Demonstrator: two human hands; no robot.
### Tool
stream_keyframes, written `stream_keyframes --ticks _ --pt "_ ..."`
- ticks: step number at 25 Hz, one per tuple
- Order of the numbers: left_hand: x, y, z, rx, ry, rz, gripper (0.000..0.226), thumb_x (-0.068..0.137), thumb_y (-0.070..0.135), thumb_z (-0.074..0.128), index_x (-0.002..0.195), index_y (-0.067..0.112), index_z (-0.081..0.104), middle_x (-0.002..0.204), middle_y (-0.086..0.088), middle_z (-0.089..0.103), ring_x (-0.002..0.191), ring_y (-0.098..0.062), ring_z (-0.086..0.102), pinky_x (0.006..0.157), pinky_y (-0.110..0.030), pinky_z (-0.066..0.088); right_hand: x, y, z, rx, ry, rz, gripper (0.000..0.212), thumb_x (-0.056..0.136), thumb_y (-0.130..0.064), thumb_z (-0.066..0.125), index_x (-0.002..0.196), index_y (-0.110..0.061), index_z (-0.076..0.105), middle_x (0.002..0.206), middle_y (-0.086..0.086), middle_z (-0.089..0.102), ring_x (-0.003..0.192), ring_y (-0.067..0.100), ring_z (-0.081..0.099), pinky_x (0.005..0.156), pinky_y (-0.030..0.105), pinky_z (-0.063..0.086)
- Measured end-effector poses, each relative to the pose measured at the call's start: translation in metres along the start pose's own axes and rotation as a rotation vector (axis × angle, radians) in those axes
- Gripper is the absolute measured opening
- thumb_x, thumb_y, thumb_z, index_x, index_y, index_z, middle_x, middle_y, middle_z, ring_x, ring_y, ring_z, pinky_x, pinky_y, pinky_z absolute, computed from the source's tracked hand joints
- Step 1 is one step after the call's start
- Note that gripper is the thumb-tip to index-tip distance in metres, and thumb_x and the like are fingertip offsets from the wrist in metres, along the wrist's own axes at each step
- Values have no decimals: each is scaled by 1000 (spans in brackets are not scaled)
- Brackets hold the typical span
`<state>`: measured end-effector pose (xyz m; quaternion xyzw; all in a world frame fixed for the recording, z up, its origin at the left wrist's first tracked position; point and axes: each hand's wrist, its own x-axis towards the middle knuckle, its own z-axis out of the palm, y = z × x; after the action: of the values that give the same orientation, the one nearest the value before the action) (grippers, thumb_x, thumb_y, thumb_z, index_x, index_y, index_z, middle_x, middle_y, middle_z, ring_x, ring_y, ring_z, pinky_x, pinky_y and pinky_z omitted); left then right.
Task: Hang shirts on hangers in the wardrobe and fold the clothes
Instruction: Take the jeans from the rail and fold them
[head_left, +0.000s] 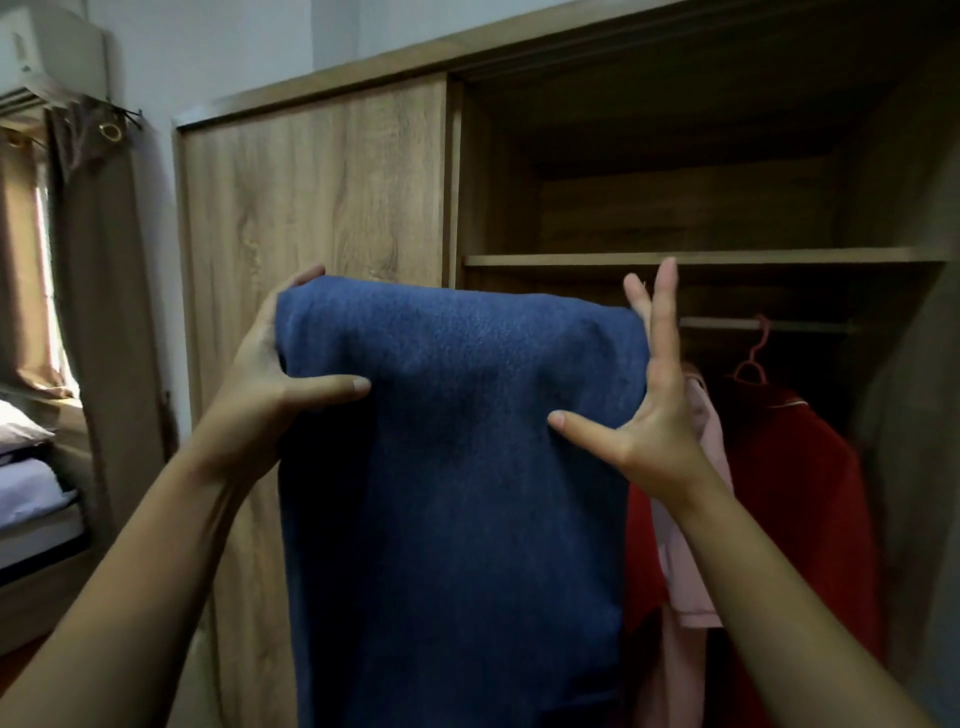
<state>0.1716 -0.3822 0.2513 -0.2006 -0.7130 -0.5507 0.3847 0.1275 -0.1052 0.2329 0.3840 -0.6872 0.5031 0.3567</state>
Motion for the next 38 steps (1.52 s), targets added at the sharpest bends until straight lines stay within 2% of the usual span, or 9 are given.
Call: stream_keyframes --ticks 6,10,14,19,23,27,32,34,38 --pt "6 31 -6 -3 56 130 62 57 -7 70 104 30 55 87 22 70 85 11 64 74 -8 52 25 -8 -2 -25 69 -107 123 62 -20 81 140 -45 -11 124 -29 49 121 -1 48 108 35 38" --pt "8 35 -7 -124 81 193 46 57 3 68 98 21 58 80 12 73 77 -3 70 63 -14 55 33 -11 -3 -33 200 -185 104 68 -23 78 133 -66 10 92 -11 65 84 9 65 81 28 54" --pt "17 19 -10 20 150 128 16 72 34 74 85 31 65 101 -1 63 91 -11 63 73 -21 53 39 -17 -4 -196 315 -164 86 77 -42 66 137 -59 7 67 2 61 63 17 62 64 38 56" --pt "7 -7 21 -87 66 -118 17 94 33 49 103 23 59 94 -1 67 89 -15 64 72 -27 51 29 13 18 -307 347 97 75 84 -52 53 141 -52 3 74 -14 62 78 8 64 90 50 48" --pt "3 -16 31 -64 208 -61 17 97 34 44 101 22 55 89 0 62 82 -9 63 68 -20 51 38 17 13 -274 256 199 67 86 -53 51 141 -45 14 88 -13 60 82 10 62 83 47 53" --pt "11 -13 26 -20 308 31 15 97 37 47 90 23 48 77 5 52 67 -4 54 61 -24 47 44 17 6 -471 232 214 44 85 -67 37 92 -27 54 74 -8 63 74 17 64 76 48 53" --pt "7 -30 22 12 249 -74 20 95 39 50 89 21 51 82 4 54 75 -9 53 68 -32 45 35 20 5 174 -87 508 38 89 -50 46 92 -18 65 86 -1 70 80 10 68 69 23 50" --pt "6 -34 22 -44 249 -93 14 94 39 51 86 28 51 82 7 57 76 -7 55 68 -29 46 28 31 6 257 -52 447 45 87 -51 44 112 -17 60 102 -1 68 81 -1 66 69 19 49" --pt "12 -35 16 -88 319 -116 18 91 45 54 84 30 49 85 4 57 80 -11 58 74 -35 49 -5 52 22 296 -54 381 114 51 -86 52 142 -22 25 116 -18 45 90 -17 49 72 1 43"
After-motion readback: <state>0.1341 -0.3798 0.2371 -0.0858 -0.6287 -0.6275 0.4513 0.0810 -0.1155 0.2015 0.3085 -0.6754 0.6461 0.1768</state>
